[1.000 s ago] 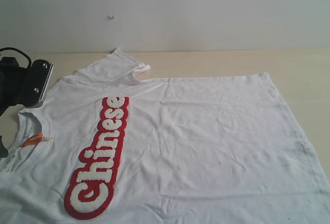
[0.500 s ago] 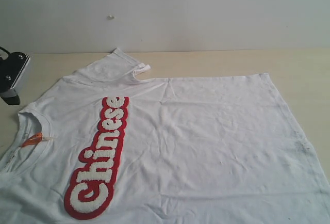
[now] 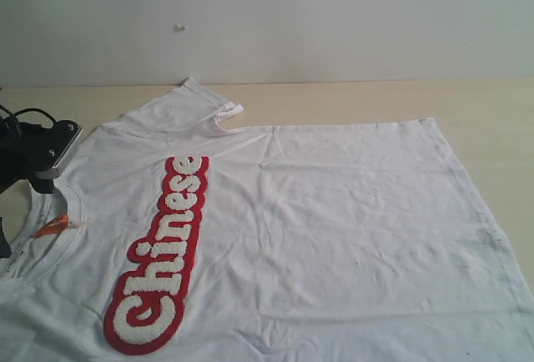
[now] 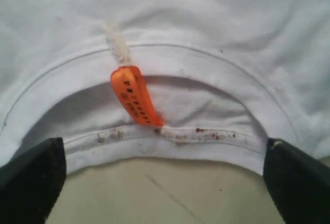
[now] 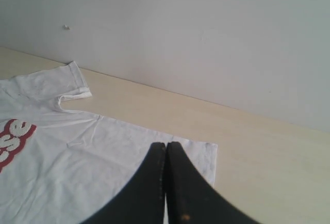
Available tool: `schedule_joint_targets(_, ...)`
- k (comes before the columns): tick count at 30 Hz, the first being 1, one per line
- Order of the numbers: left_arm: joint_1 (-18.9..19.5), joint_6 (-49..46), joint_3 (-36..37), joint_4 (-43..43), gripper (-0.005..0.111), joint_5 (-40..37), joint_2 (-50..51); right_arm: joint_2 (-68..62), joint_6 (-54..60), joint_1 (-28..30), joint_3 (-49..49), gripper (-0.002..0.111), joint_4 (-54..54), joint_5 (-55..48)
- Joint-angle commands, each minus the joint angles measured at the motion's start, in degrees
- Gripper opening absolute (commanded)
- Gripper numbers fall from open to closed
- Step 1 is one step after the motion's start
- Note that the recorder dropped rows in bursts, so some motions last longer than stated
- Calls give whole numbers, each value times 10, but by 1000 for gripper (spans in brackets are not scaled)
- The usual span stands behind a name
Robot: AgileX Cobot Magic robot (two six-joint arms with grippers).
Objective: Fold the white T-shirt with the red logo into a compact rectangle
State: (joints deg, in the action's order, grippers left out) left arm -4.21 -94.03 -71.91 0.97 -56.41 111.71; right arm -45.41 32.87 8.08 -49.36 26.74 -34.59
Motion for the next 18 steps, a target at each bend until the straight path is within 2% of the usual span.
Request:
schedule_joint_targets(1, 10, -8, -5, -10, 105, 8, 17, 0, 5, -1, -3, 0, 2, 0)
schedule_joint_targets(6, 31, -8, -5, -2, 105, 6, 29, 0, 5, -1, -3, 0, 2, 0)
schedule_joint_targets(18, 36, -6, -5, 29, 105, 24, 62, 0, 5, -1, -3, 0, 2, -4)
